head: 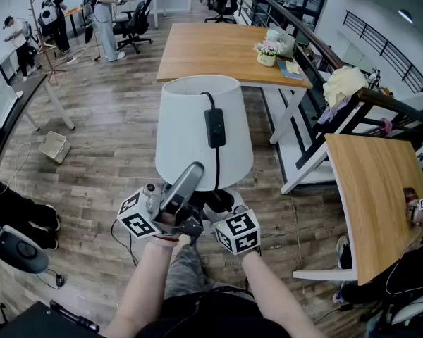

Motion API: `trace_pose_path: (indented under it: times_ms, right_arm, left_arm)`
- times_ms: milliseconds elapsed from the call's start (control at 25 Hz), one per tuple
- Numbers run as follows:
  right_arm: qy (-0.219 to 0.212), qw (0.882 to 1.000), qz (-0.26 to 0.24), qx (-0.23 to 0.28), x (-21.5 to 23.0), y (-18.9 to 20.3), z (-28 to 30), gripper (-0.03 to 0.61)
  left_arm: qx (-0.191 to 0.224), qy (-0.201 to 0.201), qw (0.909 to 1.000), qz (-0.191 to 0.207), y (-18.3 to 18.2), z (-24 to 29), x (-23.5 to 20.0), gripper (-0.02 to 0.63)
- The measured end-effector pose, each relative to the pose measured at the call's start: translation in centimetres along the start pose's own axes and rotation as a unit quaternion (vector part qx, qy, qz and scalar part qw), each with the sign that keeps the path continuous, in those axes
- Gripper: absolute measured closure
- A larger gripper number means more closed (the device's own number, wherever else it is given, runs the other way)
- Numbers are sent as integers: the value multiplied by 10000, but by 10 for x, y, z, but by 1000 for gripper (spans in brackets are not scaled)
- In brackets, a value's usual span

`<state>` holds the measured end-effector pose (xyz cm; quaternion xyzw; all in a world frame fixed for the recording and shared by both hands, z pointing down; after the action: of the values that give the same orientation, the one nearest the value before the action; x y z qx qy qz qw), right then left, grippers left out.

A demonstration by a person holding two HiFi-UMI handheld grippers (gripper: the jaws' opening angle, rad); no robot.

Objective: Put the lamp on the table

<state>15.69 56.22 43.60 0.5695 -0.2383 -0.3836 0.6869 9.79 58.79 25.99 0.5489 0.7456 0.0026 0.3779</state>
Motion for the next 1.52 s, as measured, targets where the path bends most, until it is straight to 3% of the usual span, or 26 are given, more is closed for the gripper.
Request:
trace_pose_path:
  times_ms: [880, 1120, 1520]
  right_arm:
    - [293, 9994, 176, 29, 146, -32, 200, 380]
    - [357, 9992, 149, 34, 161, -38, 236, 380]
    - [114, 9996, 237, -142, 169, -27, 282, 380]
  left_arm:
    - [-314, 62, 9988, -374, -158, 59, -192, 611]
    - [-356, 143, 9984, -421, -187, 61, -217, 611]
    - [-100, -122, 9990, -419, -220, 45, -260, 609]
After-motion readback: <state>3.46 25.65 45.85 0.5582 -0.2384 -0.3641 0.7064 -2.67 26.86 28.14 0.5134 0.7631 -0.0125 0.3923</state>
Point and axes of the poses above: the fingertips, and each gripper's own axes: z forward along the fingers, x to its right, y out of its underside, the point moved 3 cm from there along -z, backward along the fingers, and after that the axes turned 12 degrees about -z, right-handed, at the moved point
